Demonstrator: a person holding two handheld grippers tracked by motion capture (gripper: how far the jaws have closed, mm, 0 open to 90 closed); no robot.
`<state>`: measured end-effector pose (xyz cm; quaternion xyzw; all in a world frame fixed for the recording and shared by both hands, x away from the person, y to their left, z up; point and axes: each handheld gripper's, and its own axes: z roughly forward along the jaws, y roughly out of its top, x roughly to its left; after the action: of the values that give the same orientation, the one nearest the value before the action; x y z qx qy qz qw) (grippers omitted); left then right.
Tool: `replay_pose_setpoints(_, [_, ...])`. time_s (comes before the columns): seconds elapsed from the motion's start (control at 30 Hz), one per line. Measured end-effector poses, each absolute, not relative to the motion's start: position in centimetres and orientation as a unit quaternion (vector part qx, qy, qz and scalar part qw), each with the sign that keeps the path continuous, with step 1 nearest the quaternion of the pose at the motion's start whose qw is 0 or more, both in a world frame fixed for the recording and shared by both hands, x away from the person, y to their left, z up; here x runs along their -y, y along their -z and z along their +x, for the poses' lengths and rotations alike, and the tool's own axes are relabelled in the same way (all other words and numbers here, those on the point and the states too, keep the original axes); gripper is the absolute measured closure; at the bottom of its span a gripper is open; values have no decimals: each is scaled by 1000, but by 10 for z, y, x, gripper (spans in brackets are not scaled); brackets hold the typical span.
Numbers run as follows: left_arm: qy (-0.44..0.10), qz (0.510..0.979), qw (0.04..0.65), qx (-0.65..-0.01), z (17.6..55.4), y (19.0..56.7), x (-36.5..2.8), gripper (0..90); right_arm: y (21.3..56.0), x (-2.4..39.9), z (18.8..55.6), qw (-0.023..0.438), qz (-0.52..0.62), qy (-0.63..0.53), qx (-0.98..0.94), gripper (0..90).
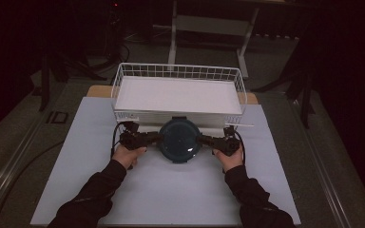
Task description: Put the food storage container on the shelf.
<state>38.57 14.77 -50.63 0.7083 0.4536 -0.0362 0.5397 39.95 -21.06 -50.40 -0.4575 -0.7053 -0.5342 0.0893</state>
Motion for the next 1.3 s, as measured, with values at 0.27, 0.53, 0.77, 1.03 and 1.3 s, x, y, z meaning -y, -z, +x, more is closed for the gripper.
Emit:
replay_pose_setpoints(0.27, [35, 693, 555, -458, 390, 512, -148, 562, 506, 211, 405, 77, -467, 538, 697, 552])
replay_pose_setpoints(0.53, [0, 684, 562, -465, 389, 514, -142, 533, 502, 205, 399, 17, -466, 532, 707, 557])
replay_pose_setpoints(0.77, [-34, 689, 545, -478, 392, 508, -138, 524, 501, 200, 398, -6, -467, 531, 708, 515])
replay_pose_setpoints(1.03, [-23, 692, 551, -466, 389, 504, -141, 371, 492, 196, 393, -27, -452, 526, 720, 453])
replay_pose_setpoints(1.3, [-26, 723, 540, -430, 367, 495, -143, 150, 485, 198, 382, -36, -451, 524, 721, 424])
